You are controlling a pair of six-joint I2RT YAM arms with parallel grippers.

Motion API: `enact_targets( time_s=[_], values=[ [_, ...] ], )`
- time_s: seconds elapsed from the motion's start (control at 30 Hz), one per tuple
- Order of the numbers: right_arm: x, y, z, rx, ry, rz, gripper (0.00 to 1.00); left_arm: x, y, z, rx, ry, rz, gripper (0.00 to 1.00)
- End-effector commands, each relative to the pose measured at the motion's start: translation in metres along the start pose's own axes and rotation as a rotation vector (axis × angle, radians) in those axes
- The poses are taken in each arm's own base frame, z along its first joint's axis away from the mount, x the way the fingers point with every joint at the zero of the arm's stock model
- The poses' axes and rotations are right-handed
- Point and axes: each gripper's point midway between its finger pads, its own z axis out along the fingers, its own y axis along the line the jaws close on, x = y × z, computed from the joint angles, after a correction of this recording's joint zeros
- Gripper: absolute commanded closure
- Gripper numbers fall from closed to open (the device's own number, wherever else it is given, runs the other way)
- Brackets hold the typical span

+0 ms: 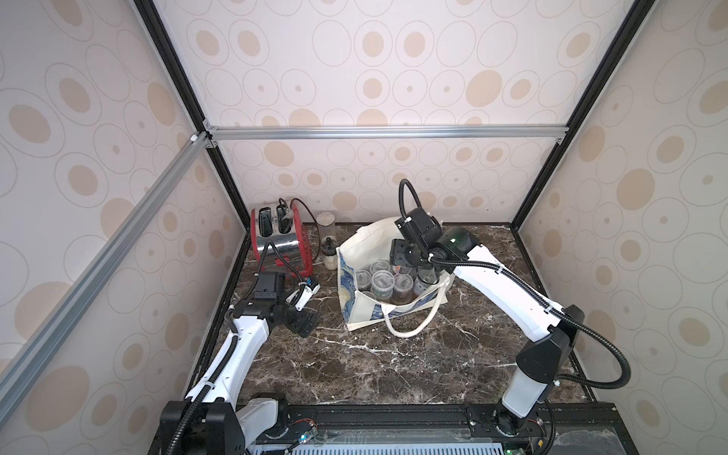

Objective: Take out the seed jars from the canvas bag
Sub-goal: Pick up the seed jar from the canvas bag, then place the seed jar at the center of the board.

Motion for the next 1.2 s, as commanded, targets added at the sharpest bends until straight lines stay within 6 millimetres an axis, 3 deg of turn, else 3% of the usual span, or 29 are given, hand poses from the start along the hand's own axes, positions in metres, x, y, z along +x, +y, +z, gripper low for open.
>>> enact_targets(
  time_s=[0.0,0.2,0.33,0.47,0.57,0.7,0.8,0.97,1.17],
  values=[
    [-0.011,0.028,-0.04,-0.17,-0.016,-0.052,0.37,-0.006,0.003,-0.003,-0.006,-0.049,0.012,0.02],
    [0.013,0.096,-0.085,-0.407,-0.01,-0.286,0.36,-0.001,0.014,0.005,-0.023,-0.03,-0.012,0.02],
    [0.056,0.143,-0.111,-0.576,0.052,-0.445,0.38,-0.004,0.026,0.008,-0.034,-0.039,-0.051,0.02],
    [0.102,0.169,-0.121,-0.632,0.104,-0.621,0.38,-0.008,0.03,0.009,-0.017,-0.058,-0.09,0.02],
    [0.148,0.179,-0.108,-0.622,0.162,-0.754,0.38,-0.012,0.03,0.011,0.001,-0.071,-0.103,0.02],
    [0.213,0.183,-0.068,-0.547,0.248,-0.899,0.36,-0.013,0.034,0.011,0.005,-0.058,-0.125,0.02],
    [0.249,0.182,-0.037,-0.493,0.248,-0.984,0.36,-0.014,0.035,0.012,0.011,-0.067,-0.124,0.02],
    [0.295,0.183,0.005,-0.52,0.29,-1.016,0.36,-0.017,0.035,0.012,0.044,-0.061,-0.139,0.02],
    [0.323,0.181,0.042,-0.498,0.339,-1.07,0.35,-0.016,0.041,0.013,0.035,-0.059,-0.149,0.02]
  ],
)
